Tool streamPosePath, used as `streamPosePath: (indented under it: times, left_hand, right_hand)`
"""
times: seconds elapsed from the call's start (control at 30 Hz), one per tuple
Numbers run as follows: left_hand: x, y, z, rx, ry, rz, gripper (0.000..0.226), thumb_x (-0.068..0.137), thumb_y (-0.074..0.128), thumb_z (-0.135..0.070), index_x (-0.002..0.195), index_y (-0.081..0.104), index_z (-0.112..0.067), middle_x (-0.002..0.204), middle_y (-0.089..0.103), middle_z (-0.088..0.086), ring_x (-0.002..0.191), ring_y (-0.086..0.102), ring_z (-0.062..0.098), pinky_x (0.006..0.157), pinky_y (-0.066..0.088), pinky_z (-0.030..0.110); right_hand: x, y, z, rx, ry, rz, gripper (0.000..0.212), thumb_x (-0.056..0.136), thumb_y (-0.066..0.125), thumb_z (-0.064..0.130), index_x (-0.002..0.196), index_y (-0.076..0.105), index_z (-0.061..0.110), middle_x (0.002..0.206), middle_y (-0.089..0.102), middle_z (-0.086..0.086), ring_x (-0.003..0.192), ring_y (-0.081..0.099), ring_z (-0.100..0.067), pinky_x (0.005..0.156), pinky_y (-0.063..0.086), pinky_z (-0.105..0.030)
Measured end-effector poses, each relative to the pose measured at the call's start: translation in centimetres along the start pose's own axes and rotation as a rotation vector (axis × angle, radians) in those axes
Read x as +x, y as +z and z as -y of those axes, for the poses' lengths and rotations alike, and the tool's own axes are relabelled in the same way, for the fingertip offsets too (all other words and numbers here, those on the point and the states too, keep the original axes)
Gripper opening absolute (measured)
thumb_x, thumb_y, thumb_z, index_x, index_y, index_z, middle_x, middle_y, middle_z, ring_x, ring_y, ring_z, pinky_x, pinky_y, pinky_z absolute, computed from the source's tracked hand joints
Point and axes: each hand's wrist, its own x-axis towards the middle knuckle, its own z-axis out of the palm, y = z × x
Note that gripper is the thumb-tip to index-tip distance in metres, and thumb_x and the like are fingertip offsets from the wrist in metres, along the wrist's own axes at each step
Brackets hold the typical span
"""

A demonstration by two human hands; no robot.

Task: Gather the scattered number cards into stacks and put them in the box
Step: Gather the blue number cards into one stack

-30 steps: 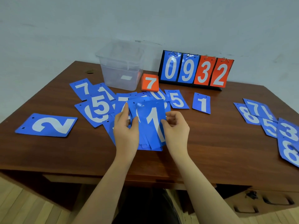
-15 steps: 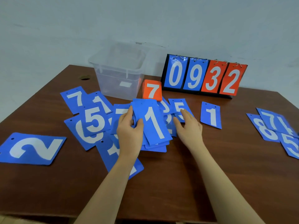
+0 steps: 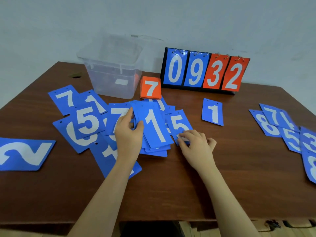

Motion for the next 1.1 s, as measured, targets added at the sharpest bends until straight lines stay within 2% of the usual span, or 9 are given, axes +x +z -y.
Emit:
streamPosePath:
  times: [0.07, 0.27, 0.4, 0.5, 0.6, 0.8, 0.87, 0.97, 1.1]
  left_hand:
    - [-0.7, -0.3, -0.1, -0.014, -0.009, 0.011, 0.049, 0.089, 0.057, -0.009, 0.135, 0.045, -0.02, 0.111, 0.054, -0.002, 0.084, 0.059, 0.01, 0.067, 0.057, 0.035]
    - [-1.7, -0.6, -0.3, -0.026, 0.0, 0.018, 0.046, 0.089, 0.056, -0.008, 0.132, 0.048, -0.023, 0.097, 0.05, -0.012, 0.075, 0.054, 0.006, 0.066, 0.057, 0.043]
    - [-2.1, -0.6, -0.3, -0.029, 0.004, 0.033, 0.047, 0.09, 0.056, -0.008, 0.135, 0.046, -0.018, 0.111, 0.054, -0.005, 0.08, 0.059, 0.003, 0.064, 0.057, 0.03]
    - [-2.4, -0.9, -0.4, -0.035, -0.001, 0.031, 0.051, 0.091, 0.055, -0.008, 0.138, 0.041, -0.022, 0.1, 0.048, -0.018, 0.072, 0.055, -0.015, 0.054, 0.052, 0.015]
    - [-2.6, -1.3, -0.5, -0.008, 0.011, 0.027, 0.052, 0.091, 0.054, -0.008, 0.14, 0.038, -0.019, 0.095, 0.043, -0.021, 0.07, 0.05, -0.023, 0.054, 0.047, 0.007]
    - [-3.6, -1.2, -1.3, 0.012, 0.013, 0.016, 0.053, 0.092, 0.053, -0.008, 0.141, 0.036, -0.019, 0.094, 0.041, -0.022, 0.067, 0.049, -0.017, 0.056, 0.044, 0.007]
    - [-3.9, -0.9, -1.9, -0.013, 0.003, 0.024, 0.053, 0.092, 0.052, -0.007, 0.141, 0.035, -0.02, 0.102, 0.043, -0.02, 0.067, 0.049, -0.02, 0.053, 0.042, 0.002]
    - [-4.4, -0.1, -2.9, -0.033, -0.008, 0.037, 0.053, 0.092, 0.052, -0.008, 0.141, 0.035, -0.021, 0.12, 0.044, -0.008, 0.072, 0.051, -0.017, 0.052, 0.039, -0.002]
    - [-5.0, 1.5, -4.1, -0.024, -0.017, 0.064, 0.052, 0.093, 0.052, -0.014, 0.141, 0.036, -0.025, 0.124, 0.048, -0.006, 0.08, 0.055, -0.003, 0.053, 0.047, 0.005]
  right_hand:
    - [0.1, -0.2, 0.0, 0.054, 0.072, -0.029, 0.028, 0.091, 0.053, 0.038, 0.117, 0.058, 0.03, 0.127, 0.049, 0.011, 0.122, 0.039, -0.014, 0.099, 0.013, -0.036]
    - [1.0, -0.3, 0.2, 0.028, 0.363, -0.044, 0.074, 0.076, 0.064, 0.058, 0.131, 0.045, 0.014, 0.137, 0.037, -0.005, 0.128, 0.029, -0.027, 0.106, 0.018, -0.043]
    - [1.1, -0.2, 0.5, 0.095, 0.394, -0.038, 0.074, 0.074, 0.07, 0.053, 0.13, 0.042, 0.013, 0.136, 0.038, -0.003, 0.129, 0.03, -0.026, 0.106, 0.02, -0.043]
    - [0.7, -0.5, 0.4, 0.235, 0.36, -0.141, 0.061, 0.08, 0.072, 0.03, 0.128, 0.038, 0.013, 0.132, 0.044, -0.002, 0.126, 0.04, -0.024, 0.103, 0.023, -0.04]
    - [-0.3, -1.1, 0.5, 0.465, 0.263, -0.26, 0.042, 0.092, 0.054, 0.007, 0.13, 0.039, 0.012, 0.134, 0.046, -0.002, 0.124, 0.046, -0.02, 0.092, 0.035, -0.027]
    - [-3.0, -2.9, 1.8, 0.914, 0.138, -0.443, 0.04, 0.094, 0.054, 0.009, 0.131, 0.045, 0.021, 0.124, 0.049, 0.014, 0.12, 0.048, -0.004, 0.088, 0.049, -0.016]
    - [-3.6, -3.3, 2.3, 1.025, 0.137, -0.441, 0.038, 0.093, 0.056, 0.012, 0.128, 0.048, 0.024, 0.123, 0.052, 0.014, 0.118, 0.052, -0.005, 0.084, 0.054, -0.02]
    - [-3.9, -3.4, 2.6, 1.02, 0.131, -0.384, 0.037, 0.091, 0.059, 0.016, 0.126, 0.05, 0.026, 0.122, 0.053, 0.017, 0.117, 0.053, -0.002, 0.083, 0.055, -0.024]
    - [-4.3, -3.0, 2.7, 0.896, 0.123, -0.351, 0.038, 0.089, 0.061, 0.014, 0.125, 0.049, 0.022, 0.118, 0.05, 0.016, 0.105, 0.048, 0.012, 0.072, 0.044, -0.002]
